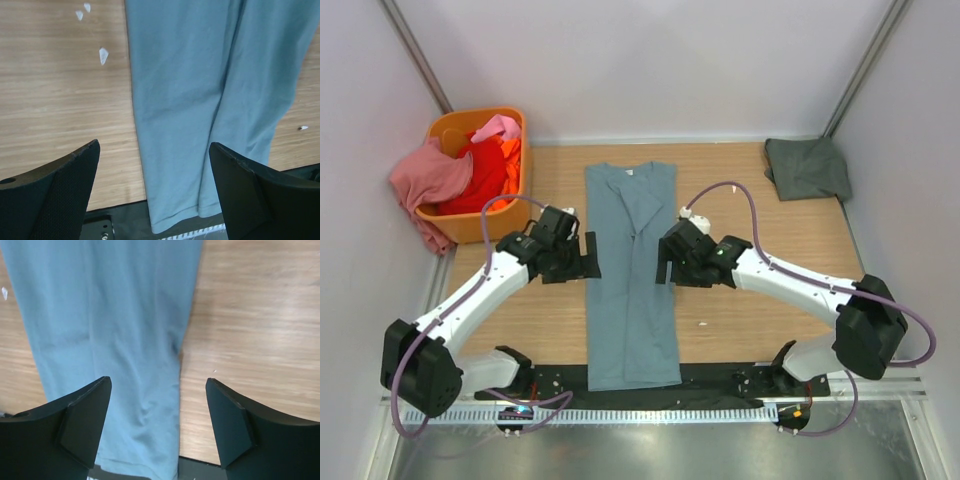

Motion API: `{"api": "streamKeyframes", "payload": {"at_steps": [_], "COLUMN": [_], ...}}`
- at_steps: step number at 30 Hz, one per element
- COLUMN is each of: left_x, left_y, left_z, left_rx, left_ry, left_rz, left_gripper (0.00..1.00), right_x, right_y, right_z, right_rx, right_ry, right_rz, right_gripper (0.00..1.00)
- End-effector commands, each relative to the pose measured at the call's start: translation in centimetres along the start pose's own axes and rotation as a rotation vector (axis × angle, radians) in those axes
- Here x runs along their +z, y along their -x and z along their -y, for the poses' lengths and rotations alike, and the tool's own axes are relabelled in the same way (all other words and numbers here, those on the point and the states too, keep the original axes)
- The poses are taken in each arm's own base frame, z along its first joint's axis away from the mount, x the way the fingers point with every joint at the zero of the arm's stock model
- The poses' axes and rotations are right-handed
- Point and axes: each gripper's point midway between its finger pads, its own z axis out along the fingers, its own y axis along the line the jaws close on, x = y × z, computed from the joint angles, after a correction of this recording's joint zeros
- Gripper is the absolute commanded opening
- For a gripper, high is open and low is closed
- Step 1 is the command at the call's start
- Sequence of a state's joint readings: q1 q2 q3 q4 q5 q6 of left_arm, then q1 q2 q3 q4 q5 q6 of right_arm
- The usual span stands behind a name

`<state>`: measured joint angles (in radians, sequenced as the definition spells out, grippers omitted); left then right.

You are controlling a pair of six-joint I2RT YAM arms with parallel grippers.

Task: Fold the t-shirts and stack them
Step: Fold the tshirt

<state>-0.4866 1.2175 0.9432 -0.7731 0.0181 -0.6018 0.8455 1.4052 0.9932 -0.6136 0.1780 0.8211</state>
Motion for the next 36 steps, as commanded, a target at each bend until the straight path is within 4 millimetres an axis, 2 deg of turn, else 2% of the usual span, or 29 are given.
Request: {"api": "streamKeyframes", "payload": {"at_steps": [1,3,5,7,8,9,10,11,12,13,14,16,17,20,23,24,29,30,32,34,36], "left_x": [-0.1,0.3,0.7,1.2,1.5,1.8,2.0,2.3,2.5,2.8,3.1,3.6,3.8,4.3,4.4,4.4,5.1,5.3,5.8,6.1,6.5], "left_y": [-1.8,-2.6,-3.6,-4.1,-4.3,-4.4,-4.6,-4.6,-4.4,-4.7,-4.6,-5.2,-5.2,-5.6,-5.5,-5.3,-5.0,-4.9,-4.9,-4.8,-4.7], "left_z": [-0.8,-0.6,-0.2,-0.4,-0.4,-0.7,-0.9,-1.0,-1.4,-1.8,-1.8,-2.3,-2.2,-2.0,-1.9,-1.7,-1.7,-1.6,-1.6,-1.7,-1.7], "left_rx": [-0.034,-0.036,-0.024,-0.038,-0.041,-0.045,-0.061,-0.069,-0.075,-0.081,-0.087,-0.088,-0.088,-0.086,-0.083,-0.077,-0.058,-0.056,-0.050,-0.045,-0.040], "left_ry": [0.019,0.016,0.010,0.038,0.049,0.073,0.088,0.092,0.111,0.122,0.122,0.141,0.137,0.120,0.113,0.109,0.131,0.133,0.144,0.153,0.168], "left_rz": [-0.019,-0.033,-0.052,-0.052,-0.055,-0.053,-0.054,-0.045,-0.031,-0.031,-0.021,-0.034,-0.036,-0.050,-0.049,-0.044,-0.062,-0.064,-0.075,-0.082,-0.086], "left_gripper": [0.91,0.90,0.89,0.89,0.88,0.87,0.87,0.86,0.86,0.86,0.86,0.85,0.85,0.83,0.83,0.83,0.82,0.82,0.81,0.80,0.78], "right_x": [0.3,1.8,2.9,5.4,5.2,5.6,8.2,7.7,8.8,11.2,11.4,13.1,15.3,18.4,21.1,21.5,23.5,24.1,24.6,25.5,25.9], "right_y": [2.7,3.8,6.6,8.9,12.2,13.8,14.3,18.1,19.3,20.0,22.6,24.7,25.8,27.6,28.1,28.3,28.0,27.9,28.1,28.4,29.3], "right_z": [1.6,1.4,0.2,1.4,0.3,0.3,2.1,0.7,0.9,2.3,1.3,2.4,2.6,2.9,3.1,3.1,2.9,3.2,3.4,4.1,5.0], "right_rx": [-0.025,0.012,0.044,0.074,0.073,0.039,0.051,0.049,0.044,0.061,0.068,0.129,0.142,0.164,0.173,0.177,0.194,0.198,0.205,0.228,0.263], "right_ry": [-0.070,-0.013,0.058,0.035,0.058,0.054,-0.006,0.024,0.020,0.005,0.050,0.088,0.105,0.150,0.188,0.197,0.235,0.233,0.241,0.245,0.232], "right_rz": [0.061,0.025,0.047,0.030,0.081,0.093,0.043,0.109,0.108,0.077,0.111,0.096,0.091,0.084,0.064,0.063,0.066,0.066,0.076,0.086,0.113], "right_gripper": [0.81,0.74,0.71,0.71,0.72,0.72,0.75,0.77,0.78,0.80,0.82,0.83,0.82,0.77,0.68,0.61,0.44,0.34,0.26,0.11,0.01]}}
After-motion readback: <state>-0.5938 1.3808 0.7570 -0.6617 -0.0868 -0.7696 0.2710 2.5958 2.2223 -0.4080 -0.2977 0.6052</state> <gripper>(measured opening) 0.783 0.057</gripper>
